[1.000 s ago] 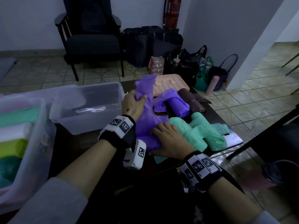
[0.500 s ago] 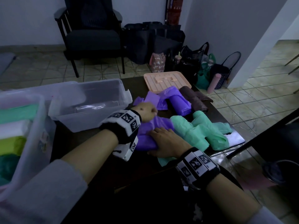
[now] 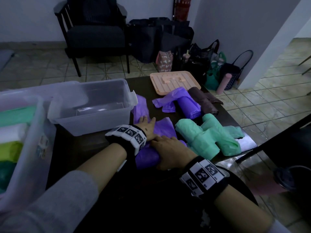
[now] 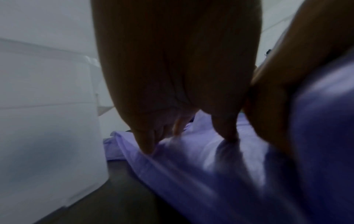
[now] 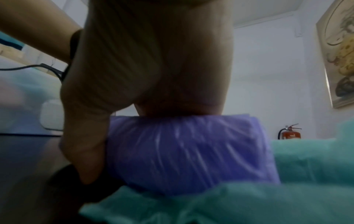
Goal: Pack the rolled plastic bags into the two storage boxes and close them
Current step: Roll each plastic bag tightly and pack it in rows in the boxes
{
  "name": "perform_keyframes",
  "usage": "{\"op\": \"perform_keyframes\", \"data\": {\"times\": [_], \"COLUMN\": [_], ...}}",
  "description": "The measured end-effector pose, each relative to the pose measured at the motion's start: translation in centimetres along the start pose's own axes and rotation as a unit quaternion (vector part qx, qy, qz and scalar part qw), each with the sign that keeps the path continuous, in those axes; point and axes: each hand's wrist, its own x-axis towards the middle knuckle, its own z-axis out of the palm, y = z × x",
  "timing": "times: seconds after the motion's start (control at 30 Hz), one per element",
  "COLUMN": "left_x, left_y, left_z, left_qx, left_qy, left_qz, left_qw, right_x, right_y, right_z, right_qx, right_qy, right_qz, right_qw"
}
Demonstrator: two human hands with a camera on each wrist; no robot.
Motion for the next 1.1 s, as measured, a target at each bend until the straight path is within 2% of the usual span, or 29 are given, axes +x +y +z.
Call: {"op": "perform_keyframes", "data": {"times": [0.13,0.37,0.67,0.9,1.03,1.1], "left_x": [0.4,0.6,0.4,-0.1,-0.5,-0.6], "left_y": [-1.0,-0.9,-1.1,-1.2,-1.4,-1.6], "left_z": [-0.2,0.4,0.8,0.5,0.2,0.1], "left_qx": [-0.011,-0.026,-0.042,-0.049,-0.064,-0.078], "left_qy": [-0.026,-0.006,-0.004,-0.007,0.003,0.01], "left_qz": [-0.005,-0.002,0.006,0.01,0.021,0.026], "left_qw": [1.0,1.0,0.999,0.999,0.998,0.997], "right_x": [-0.4,0.2,0.4,-0.1,-0.3,-0.2], "right_y": [-0.3,-0.5,-0.8,-0.7,-0.7,-0.4], "right_z": [-0.4,-1.9,-0.7,-0.4,-0.6,-1.0], "right_qx": [0.021,0.06,0.091,0.118,0.071,0.073], "right_qy": [-0.025,-0.079,-0.126,-0.073,-0.031,-0.032], "right_qz": [0.005,-0.018,-0.034,-0.021,-0.018,-0.015], "right_qw": [0.999,0.995,0.987,0.99,0.997,0.997]}}
